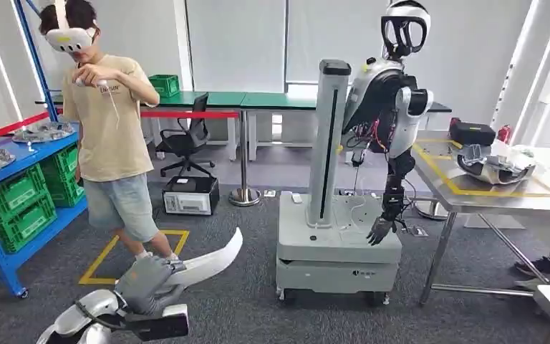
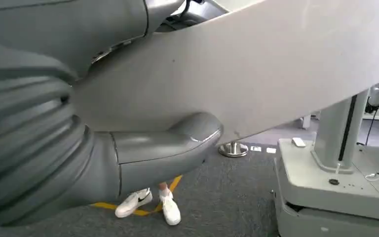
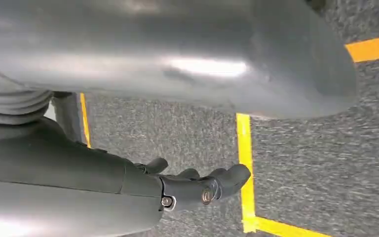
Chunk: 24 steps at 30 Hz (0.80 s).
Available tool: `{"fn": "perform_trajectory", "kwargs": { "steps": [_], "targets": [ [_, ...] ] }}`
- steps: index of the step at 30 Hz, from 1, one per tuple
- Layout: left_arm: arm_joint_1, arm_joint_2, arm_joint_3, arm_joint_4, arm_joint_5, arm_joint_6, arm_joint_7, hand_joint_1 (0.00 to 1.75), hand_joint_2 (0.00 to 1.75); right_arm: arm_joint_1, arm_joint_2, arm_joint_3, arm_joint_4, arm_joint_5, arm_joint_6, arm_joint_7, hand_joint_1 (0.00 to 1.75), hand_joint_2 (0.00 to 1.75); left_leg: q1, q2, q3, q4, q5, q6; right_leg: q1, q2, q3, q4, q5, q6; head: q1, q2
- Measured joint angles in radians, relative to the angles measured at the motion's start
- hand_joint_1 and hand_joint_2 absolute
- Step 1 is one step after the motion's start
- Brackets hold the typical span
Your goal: Take the parts from the cabinet and place them on the table.
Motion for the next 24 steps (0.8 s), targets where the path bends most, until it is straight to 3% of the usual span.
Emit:
{"fn": "perform_trajectory", "kwargs": {
  "steps": [1, 2, 3, 4, 6, 7, 8, 11, 12, 14, 17, 18, 19, 20, 22, 23, 24],
  "targets": [
    [0.003, 0.0, 0.0, 0.0, 0.0, 0.0, 0.0, 1.75, 1.75, 0.0, -0.001, 0.0, 0.0, 0.0, 0.0, 0.0, 0.0, 0.0, -0.002, 0.0, 0.002, 0.0, -0.003, 0.004, 0.001, 0.0, -0.047, 0.086, -0.031, 0.002, 0.0, 0.0],
    [0.007, 0.0, 0.0, 0.0, 0.0, 0.0, 0.0, 1.75, 1.75, 0.0, -0.001, 0.0, 0.0, 0.0, 0.002, 0.0, 0.0, 0.0, -0.004, 0.0, 0.004, 0.001, -0.005, 0.005, 0.002, 0.0, -0.086, 0.148, -0.043, 0.003, 0.0, 0.0],
    [0.01, 0.0, 0.0, 0.0, 0.0, 0.0, 0.0, 1.75, 1.75, 0.001, -0.001, 0.0, 0.0, 0.0, 0.003, 0.003, 0.0, 0.0, -0.005, 0.0, 0.007, 0.001, -0.008, 0.006, 0.002, 0.0, -0.101, 0.16, -0.03, 0.001, 0.0, 0.0],
    [0.013, 0.0, 0.0, 0.0, 0.0, -0.001, 0.0, 1.75, 1.75, 0.003, -0.001, 0.0, 0.0, 0.0, 0.003, 0.003, 0.0, 0.0, -0.006, -0.001, 0.011, 0.001, -0.012, 0.005, 0.003, 0.0, -0.089, 0.12, 0.007, -0.001, 0.0, 0.0],
    [0.013, 0.0, 0.0, -0.004, 0.0, -0.001, 0.0, 1.75, 1.75, 0.002, -0.001, 0.0, 0.0, 0.0, 0.004, 0.003, 0.0, 0.0, -0.006, -0.001, 0.024, 0.002, -0.022, 0.001, 0.005, -0.002, -0.012, -0.05, 0.103, -0.011, 0.0, 0.0],
    [0.012, 0.0, 0.0, -0.008, 0.0, -0.001, 0.0, 1.75, 1.75, 0.001, -0.002, 0.0, 0.0, 0.0, 0.005, 0.003, 0.0, 0.0, -0.006, 0.0, 0.029, 0.002, -0.028, -0.003, 0.008, -0.008, 0.027, -0.138, 0.131, -0.018, 0.0, 0.0],
    [0.011, 0.001, 0.0, -0.01, 0.0, -0.001, 0.0, 1.75, 1.75, 0.0, -0.003, 0.0, 0.0, 0.0, 0.005, 0.003, 0.0, 0.0, -0.015, -0.001, 0.027, 0.005, -0.033, -0.01, 0.016, -0.01, 0.047, -0.159, 0.108, -0.023, 0.0, 0.0],
    [0.012, 0.003, 0.0, -0.014, 0.0, -0.001, 0.002, 1.75, 1.75, 0.0, -0.003, 0.0, 0.0, 0.0, 0.006, 0.003, 0.0, 0.0, -0.011, 0.0, 0.033, -0.005, -0.036, -0.025, 0.019, -0.007, 0.046, -0.158, 0.101, -0.035, 0.0, 0.0],
    [0.01, 0.003, 0.0, -0.02, 0.0, -0.001, 0.003, 1.75, 1.75, -0.001, -0.003, 0.0, 0.0, 0.001, 0.006, 0.003, 0.0, 0.0, -0.016, 0.0, 0.039, -0.007, -0.042, -0.033, 0.011, -0.006, 0.053, -0.166, 0.102, -0.04, -0.001, 0.0],
    [0.009, 0.01, 0.0, -0.026, 0.001, -0.002, 0.006, 1.75, 1.75, 0.002, -0.003, 0.0, 0.0, 0.003, 0.006, 0.003, 0.0, 0.0, -0.01, -0.001, 0.01, 0.054, -0.068, -0.039, 0.006, -0.006, 0.072, -0.177, 0.098, -0.052, -0.005, 0.0],
    [0.019, 0.016, 0.0, -0.027, 0.001, -0.003, 0.006, 1.75, 1.75, 0.0, -0.003, 0.0, 0.0, 0.003, 0.006, 0.003, 0.0, 0.0, -0.005, -0.001, -0.125, 0.284, -0.141, -0.048, 0.006, -0.004, 0.092, -0.177, 0.082, -0.058, -0.003, 0.0],
    [0.025, 0.018, 0.0, -0.027, 0.001, -0.004, 0.007, 1.75, 1.75, 0.002, -0.003, 0.0, 0.0, 0.003, 0.006, 0.003, 0.0, 0.0, -0.003, -0.001, -0.151, 0.311, -0.132, -0.05, 0.005, -0.002, 0.1, -0.177, 0.075, -0.056, -0.004, 0.0],
    [0.029, 0.019, 0.0, -0.027, 0.001, -0.005, 0.008, 1.75, 1.75, 0.004, -0.003, 0.0, 0.0, 0.003, 0.006, 0.004, 0.0, 0.0, 0.0, -0.001, -0.153, 0.289, -0.095, -0.052, 0.004, -0.001, 0.111, -0.177, 0.067, -0.054, -0.003, 0.0],
    [0.029, 0.02, 0.0, -0.027, 0.001, -0.005, 0.008, 1.75, 1.75, 0.005, -0.003, 0.0, 0.0, 0.003, 0.006, 0.005, 0.0, 0.0, 0.002, -0.001, -0.134, 0.224, -0.04, -0.052, 0.004, 0.0, 0.123, -0.177, 0.058, -0.051, -0.004, 0.0],
    [0.028, 0.022, 0.0, -0.028, 0.001, -0.005, 0.008, 1.75, 1.75, 0.004, -0.003, 0.0, 0.0, 0.003, 0.007, 0.005, 0.0, 0.0, 0.005, 0.001, -0.069, 0.049, 0.067, -0.053, 0.001, 0.001, 0.144, -0.175, 0.039, -0.04, -0.004, 0.0],
    [0.028, 0.023, 0.0, -0.027, 0.002, -0.005, 0.008, 1.75, 1.75, 0.004, -0.003, 0.0, 0.0, 0.003, 0.008, 0.005, 0.0, 0.0, 0.003, -0.001, -0.052, 0.028, 0.049, -0.053, 0.004, 0.002, 0.144, -0.174, 0.031, -0.031, -0.004, 0.0],
    [0.027, 0.024, 0.0, -0.03, 0.001, -0.006, 0.007, 1.75, 1.75, 0.0, -0.003, 0.0, 0.0, 0.003, 0.008, 0.005, 0.0, 0.0, -0.001, -0.005, -0.04, 0.004, 0.034, -0.038, 0.007, 0.004, 0.142, -0.171, 0.026, -0.024, -0.004, 0.0]
  ]
}}
